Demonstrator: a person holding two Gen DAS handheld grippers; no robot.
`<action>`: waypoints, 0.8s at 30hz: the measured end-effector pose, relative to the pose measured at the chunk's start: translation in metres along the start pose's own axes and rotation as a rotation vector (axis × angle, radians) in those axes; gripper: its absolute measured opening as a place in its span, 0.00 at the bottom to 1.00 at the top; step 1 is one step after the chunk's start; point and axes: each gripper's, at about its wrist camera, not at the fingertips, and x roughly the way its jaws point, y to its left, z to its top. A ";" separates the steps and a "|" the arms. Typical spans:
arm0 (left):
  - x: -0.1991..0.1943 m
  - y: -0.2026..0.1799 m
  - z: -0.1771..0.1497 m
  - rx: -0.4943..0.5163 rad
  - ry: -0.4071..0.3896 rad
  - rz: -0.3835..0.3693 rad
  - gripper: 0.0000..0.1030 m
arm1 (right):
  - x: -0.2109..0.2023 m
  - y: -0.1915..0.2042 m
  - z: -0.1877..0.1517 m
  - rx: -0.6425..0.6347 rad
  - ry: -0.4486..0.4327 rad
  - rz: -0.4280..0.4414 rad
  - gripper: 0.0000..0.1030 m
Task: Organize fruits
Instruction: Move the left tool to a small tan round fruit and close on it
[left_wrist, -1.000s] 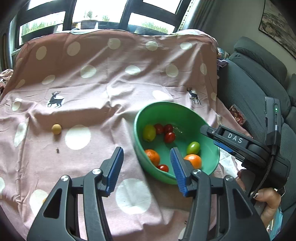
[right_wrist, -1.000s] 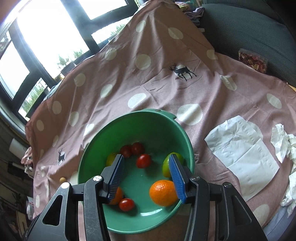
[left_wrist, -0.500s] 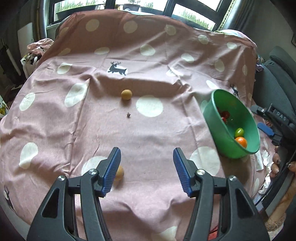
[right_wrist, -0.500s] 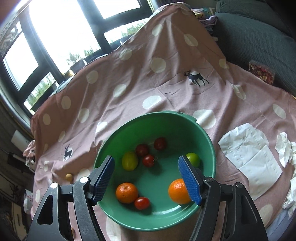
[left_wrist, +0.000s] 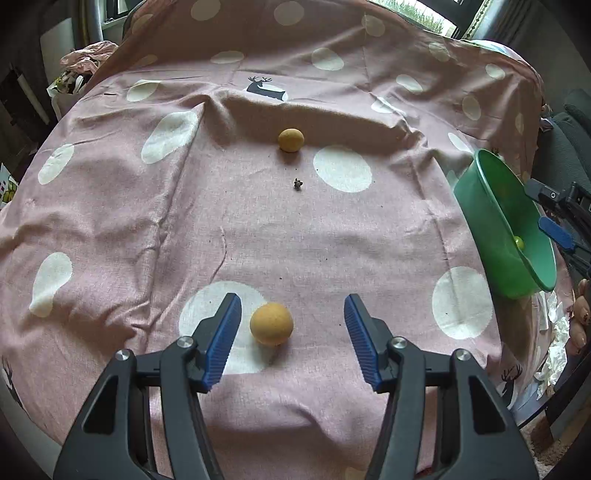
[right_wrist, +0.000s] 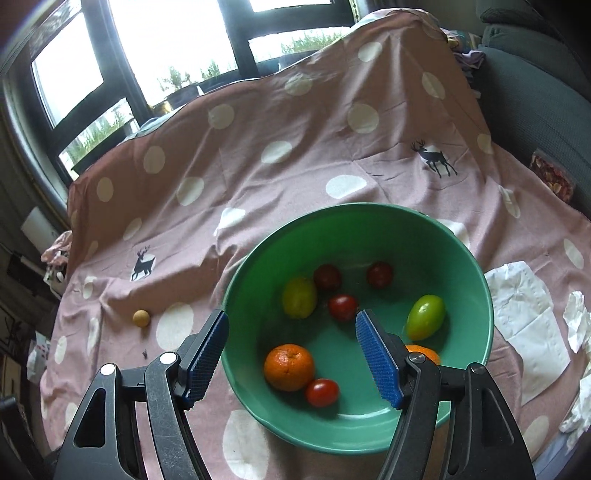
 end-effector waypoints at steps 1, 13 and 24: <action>0.002 0.002 0.000 -0.003 0.009 0.009 0.55 | 0.000 0.003 0.000 -0.005 -0.001 0.005 0.69; 0.023 0.008 -0.003 0.000 0.081 0.028 0.49 | 0.007 0.026 -0.008 -0.067 0.025 0.018 0.69; 0.024 0.004 -0.003 0.027 0.040 0.058 0.26 | 0.006 0.029 -0.009 -0.067 0.029 0.034 0.69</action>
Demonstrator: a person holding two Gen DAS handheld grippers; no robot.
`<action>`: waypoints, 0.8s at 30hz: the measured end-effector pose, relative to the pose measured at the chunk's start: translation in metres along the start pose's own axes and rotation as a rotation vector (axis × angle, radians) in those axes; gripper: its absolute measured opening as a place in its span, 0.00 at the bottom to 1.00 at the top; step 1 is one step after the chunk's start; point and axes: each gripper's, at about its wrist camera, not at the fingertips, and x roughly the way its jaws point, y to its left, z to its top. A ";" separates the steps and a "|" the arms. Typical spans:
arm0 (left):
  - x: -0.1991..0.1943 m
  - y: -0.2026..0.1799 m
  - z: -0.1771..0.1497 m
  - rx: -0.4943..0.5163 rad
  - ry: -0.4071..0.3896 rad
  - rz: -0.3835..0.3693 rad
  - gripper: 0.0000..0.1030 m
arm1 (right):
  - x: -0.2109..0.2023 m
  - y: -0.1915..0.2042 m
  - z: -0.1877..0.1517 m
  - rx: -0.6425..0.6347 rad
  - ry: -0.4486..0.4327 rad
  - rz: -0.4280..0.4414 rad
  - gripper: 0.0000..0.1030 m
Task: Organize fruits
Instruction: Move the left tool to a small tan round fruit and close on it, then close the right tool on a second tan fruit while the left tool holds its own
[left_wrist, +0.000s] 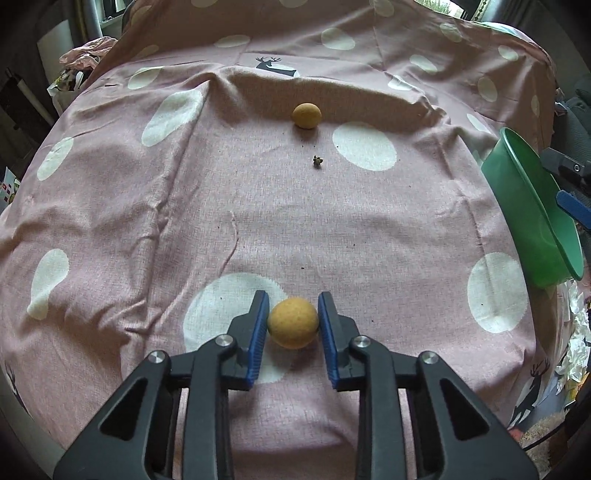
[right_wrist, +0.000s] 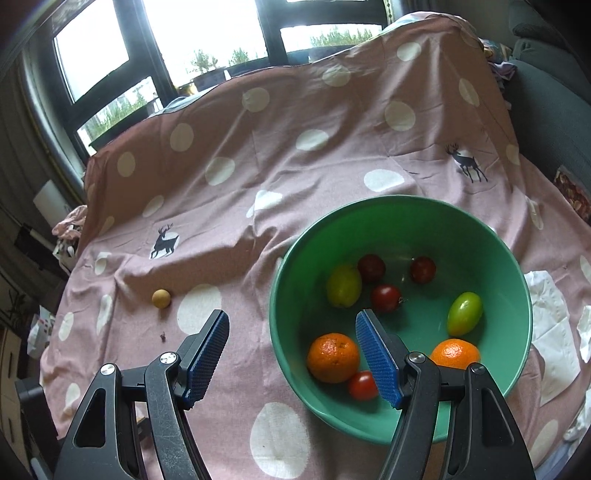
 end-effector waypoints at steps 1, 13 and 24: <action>0.000 -0.001 0.000 0.003 -0.002 0.005 0.26 | 0.000 0.001 0.000 -0.001 0.000 0.004 0.69; -0.026 0.017 0.005 -0.076 -0.084 -0.035 0.26 | 0.027 0.073 0.001 -0.134 0.105 0.182 0.69; -0.059 0.062 0.013 -0.244 -0.211 -0.096 0.26 | 0.116 0.152 0.012 -0.217 0.254 0.192 0.61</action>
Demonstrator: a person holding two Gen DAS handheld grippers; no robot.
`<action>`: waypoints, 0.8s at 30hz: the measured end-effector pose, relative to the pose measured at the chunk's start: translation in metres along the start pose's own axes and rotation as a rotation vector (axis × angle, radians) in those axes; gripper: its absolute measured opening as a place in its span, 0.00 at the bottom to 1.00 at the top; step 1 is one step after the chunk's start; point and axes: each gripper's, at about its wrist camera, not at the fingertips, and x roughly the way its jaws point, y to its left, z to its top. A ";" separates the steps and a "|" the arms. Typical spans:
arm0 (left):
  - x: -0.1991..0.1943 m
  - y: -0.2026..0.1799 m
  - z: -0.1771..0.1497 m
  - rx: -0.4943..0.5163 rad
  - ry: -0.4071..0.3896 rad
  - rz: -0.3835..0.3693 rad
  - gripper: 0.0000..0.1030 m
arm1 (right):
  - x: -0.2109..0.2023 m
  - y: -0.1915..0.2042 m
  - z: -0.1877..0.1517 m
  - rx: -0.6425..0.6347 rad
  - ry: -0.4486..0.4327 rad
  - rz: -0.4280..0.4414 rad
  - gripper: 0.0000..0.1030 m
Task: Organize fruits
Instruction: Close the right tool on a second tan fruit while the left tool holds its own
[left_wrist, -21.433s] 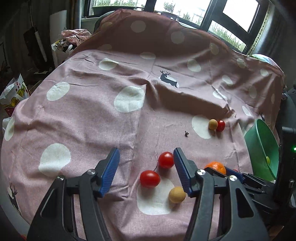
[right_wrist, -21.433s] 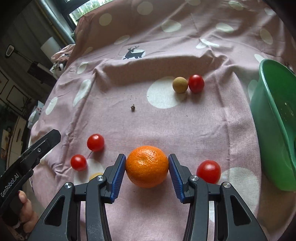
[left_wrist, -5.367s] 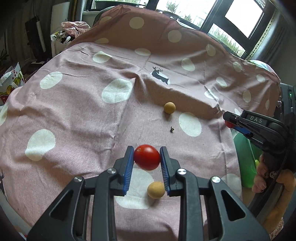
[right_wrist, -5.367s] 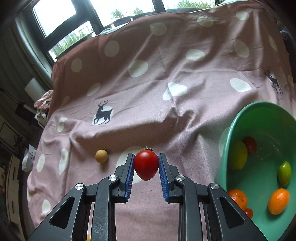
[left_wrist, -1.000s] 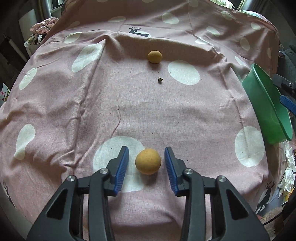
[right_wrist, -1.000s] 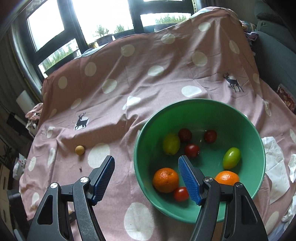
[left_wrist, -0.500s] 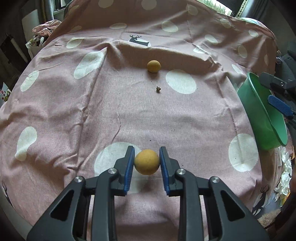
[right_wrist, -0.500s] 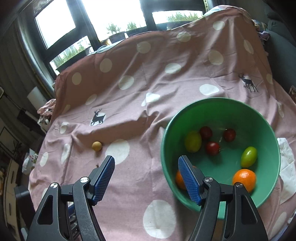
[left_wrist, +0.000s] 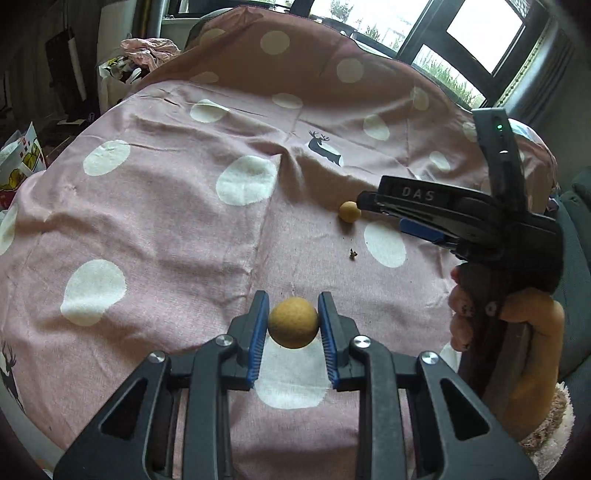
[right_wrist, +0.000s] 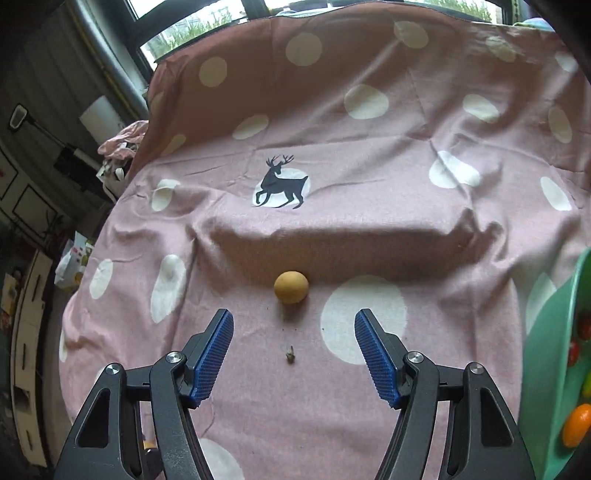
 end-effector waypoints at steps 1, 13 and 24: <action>-0.001 0.003 0.001 -0.015 -0.003 -0.007 0.26 | 0.008 0.002 0.002 -0.002 0.014 -0.012 0.60; -0.007 0.010 0.005 -0.036 -0.019 -0.023 0.26 | 0.050 0.018 0.016 -0.041 0.017 -0.124 0.28; -0.016 -0.002 0.004 -0.005 -0.072 -0.055 0.26 | -0.016 -0.001 -0.015 -0.005 -0.040 -0.075 0.28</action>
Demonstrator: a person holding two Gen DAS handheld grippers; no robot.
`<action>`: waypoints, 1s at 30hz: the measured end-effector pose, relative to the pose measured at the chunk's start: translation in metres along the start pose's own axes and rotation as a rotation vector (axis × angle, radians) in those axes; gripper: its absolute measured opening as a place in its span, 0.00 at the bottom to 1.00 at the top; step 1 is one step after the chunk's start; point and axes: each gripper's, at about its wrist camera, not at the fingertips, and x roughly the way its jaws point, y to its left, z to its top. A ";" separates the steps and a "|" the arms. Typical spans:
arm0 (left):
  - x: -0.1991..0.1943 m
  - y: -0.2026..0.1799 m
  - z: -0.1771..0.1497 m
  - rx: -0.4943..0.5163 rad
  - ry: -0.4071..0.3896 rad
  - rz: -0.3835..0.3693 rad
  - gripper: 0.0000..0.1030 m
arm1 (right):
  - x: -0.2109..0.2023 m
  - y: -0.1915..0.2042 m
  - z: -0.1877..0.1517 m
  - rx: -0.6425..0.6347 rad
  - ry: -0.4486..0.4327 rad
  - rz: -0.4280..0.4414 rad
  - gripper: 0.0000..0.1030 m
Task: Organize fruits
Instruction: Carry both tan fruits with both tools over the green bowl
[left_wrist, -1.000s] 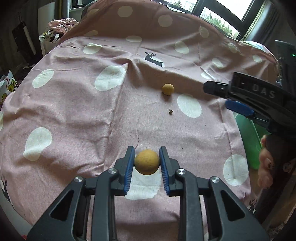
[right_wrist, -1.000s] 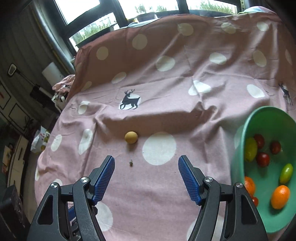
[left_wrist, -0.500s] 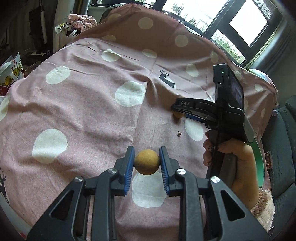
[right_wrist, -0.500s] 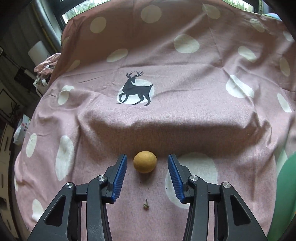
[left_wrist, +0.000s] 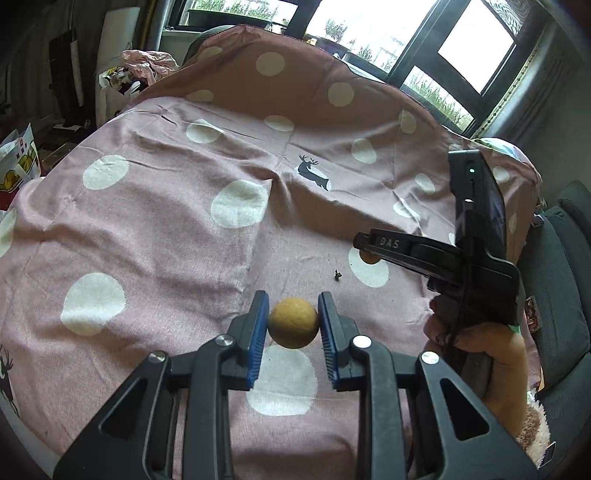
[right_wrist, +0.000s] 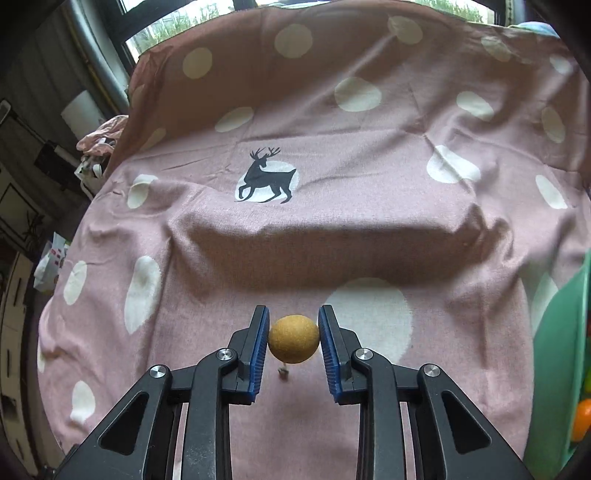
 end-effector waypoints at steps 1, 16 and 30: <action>0.000 -0.002 -0.001 0.002 -0.003 0.000 0.26 | -0.009 -0.004 -0.003 0.009 -0.010 0.008 0.28; -0.012 -0.044 -0.014 0.096 -0.064 -0.031 0.26 | -0.102 -0.050 -0.059 0.118 -0.186 0.023 0.28; -0.027 -0.131 -0.012 0.278 -0.157 -0.085 0.26 | -0.154 -0.102 -0.059 0.184 -0.363 0.008 0.28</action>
